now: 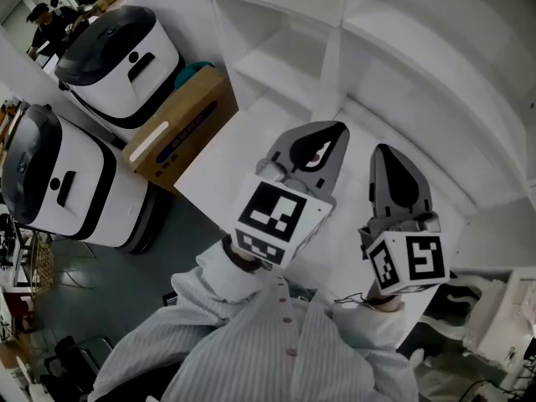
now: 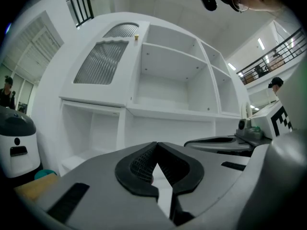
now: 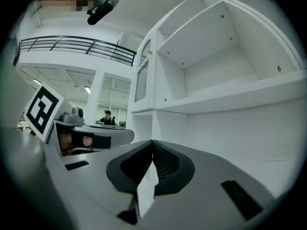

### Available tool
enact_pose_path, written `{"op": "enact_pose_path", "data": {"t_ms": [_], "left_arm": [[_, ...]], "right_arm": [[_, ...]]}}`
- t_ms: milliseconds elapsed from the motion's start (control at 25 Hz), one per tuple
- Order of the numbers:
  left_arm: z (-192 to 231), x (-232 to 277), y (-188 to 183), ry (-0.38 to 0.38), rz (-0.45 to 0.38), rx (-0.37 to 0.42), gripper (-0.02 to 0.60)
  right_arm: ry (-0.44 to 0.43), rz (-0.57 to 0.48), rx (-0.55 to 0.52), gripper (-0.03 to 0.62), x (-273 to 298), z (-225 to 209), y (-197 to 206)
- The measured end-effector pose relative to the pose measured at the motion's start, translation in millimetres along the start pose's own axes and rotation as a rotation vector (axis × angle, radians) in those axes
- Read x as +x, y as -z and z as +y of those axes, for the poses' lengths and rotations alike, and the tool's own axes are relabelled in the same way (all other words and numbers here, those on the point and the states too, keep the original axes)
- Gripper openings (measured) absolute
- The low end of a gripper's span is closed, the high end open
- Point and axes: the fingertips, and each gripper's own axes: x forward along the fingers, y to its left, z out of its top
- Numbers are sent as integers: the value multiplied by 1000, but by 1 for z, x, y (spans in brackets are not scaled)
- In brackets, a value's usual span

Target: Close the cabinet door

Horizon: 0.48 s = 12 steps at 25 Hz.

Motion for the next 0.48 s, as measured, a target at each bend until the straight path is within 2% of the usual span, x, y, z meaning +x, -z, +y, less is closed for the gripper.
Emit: {"op": "enact_pose_path", "data": {"t_ms": [160,480], "left_arm": [[-6,0,10,0,22,42,12],[-8,0,18,12,36,33,11]], "right_arm": [[-4,9,5,12,-1,0,4],[-5,10,5,12,0,2,5]]}}
